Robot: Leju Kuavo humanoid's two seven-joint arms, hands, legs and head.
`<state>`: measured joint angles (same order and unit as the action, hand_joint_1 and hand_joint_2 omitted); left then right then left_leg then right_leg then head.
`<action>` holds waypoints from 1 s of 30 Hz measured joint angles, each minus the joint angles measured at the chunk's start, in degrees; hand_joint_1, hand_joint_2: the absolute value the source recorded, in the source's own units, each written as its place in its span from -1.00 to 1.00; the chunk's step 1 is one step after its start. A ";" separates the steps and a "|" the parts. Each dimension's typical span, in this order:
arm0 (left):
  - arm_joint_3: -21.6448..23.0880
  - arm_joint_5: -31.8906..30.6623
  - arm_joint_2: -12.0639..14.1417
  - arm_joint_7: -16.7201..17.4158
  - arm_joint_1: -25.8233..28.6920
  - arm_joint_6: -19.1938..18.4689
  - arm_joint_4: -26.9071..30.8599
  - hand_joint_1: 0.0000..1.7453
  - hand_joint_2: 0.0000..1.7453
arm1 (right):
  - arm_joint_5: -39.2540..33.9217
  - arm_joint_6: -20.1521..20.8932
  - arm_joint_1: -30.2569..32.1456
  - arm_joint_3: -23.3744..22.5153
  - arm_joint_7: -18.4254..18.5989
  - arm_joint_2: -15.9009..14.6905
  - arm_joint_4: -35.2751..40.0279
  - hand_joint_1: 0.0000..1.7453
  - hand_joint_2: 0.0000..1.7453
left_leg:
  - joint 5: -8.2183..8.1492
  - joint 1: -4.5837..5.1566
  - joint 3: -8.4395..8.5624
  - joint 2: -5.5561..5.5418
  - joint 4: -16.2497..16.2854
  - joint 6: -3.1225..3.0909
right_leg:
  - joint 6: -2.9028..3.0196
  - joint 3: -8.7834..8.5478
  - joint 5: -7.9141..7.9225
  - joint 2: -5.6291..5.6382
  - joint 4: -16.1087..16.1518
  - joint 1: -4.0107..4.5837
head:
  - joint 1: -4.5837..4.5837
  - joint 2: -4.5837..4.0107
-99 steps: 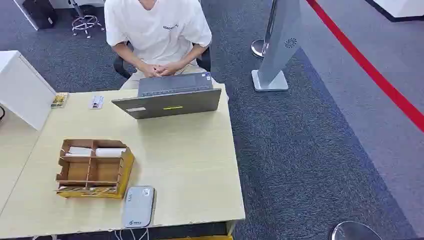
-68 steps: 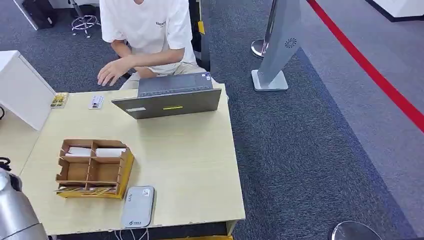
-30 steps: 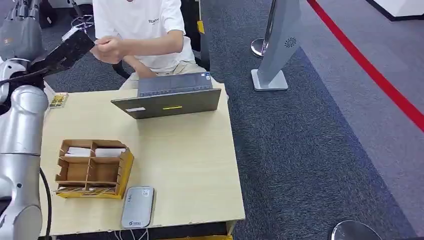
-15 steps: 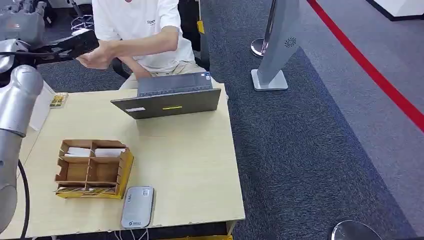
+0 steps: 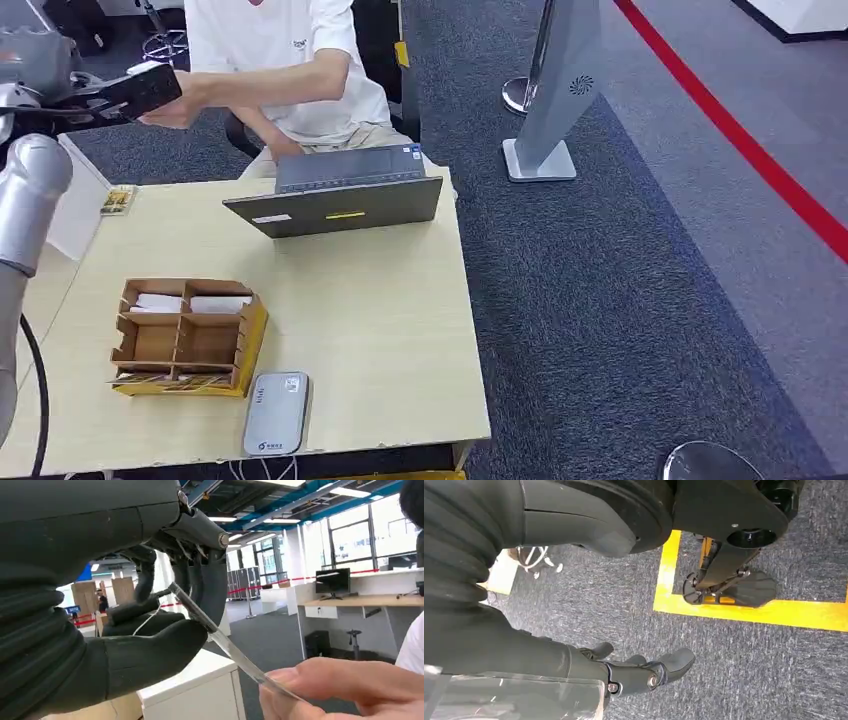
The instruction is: Pass the card to the sensor for recognition and then transmit it.
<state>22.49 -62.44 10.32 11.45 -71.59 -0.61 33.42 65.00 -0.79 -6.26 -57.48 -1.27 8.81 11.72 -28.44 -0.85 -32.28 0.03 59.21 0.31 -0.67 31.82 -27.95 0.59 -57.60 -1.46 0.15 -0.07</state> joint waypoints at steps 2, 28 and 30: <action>0.00 0.22 0.20 0.00 -0.02 0.04 0.00 1.00 1.00 | 0.20 0.02 0.00 0.00 0.00 0.00 -0.02 -1.00 1.00 | 0.00 0.00 0.00 -0.01 0.00 0.00 | 0.00 0.00 0.00 -0.01 0.00 0.00 | 0.00 0.00; 1.14 2.77 1.20 -2.79 4.22 3.78 3.88 1.00 1.00 | -0.79 -0.20 0.12 0.46 -0.81 0.00 -0.04 -1.00 1.00 | 0.01 0.02 0.01 -0.02 0.00 0.00 | 0.01 0.00 0.01 -0.02 -0.01 -0.01 | 0.02 0.00; 1.40 4.02 1.51 -2.91 8.04 5.29 8.49 1.00 1.00 | -1.25 -0.33 0.34 0.44 -1.25 0.00 -0.04 -1.00 1.00 | 0.00 0.02 0.00 -0.02 -0.01 0.00 | 0.02 -0.01 0.01 -0.04 -0.01 -0.01 | 0.02 0.00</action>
<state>23.89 -58.42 11.83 8.55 -63.55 4.68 41.91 63.76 -1.12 -5.92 -57.05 -2.51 8.81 11.67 -28.43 -0.83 -32.28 0.01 59.21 0.31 -0.66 31.81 -27.95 0.55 -57.60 -1.47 0.17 -0.07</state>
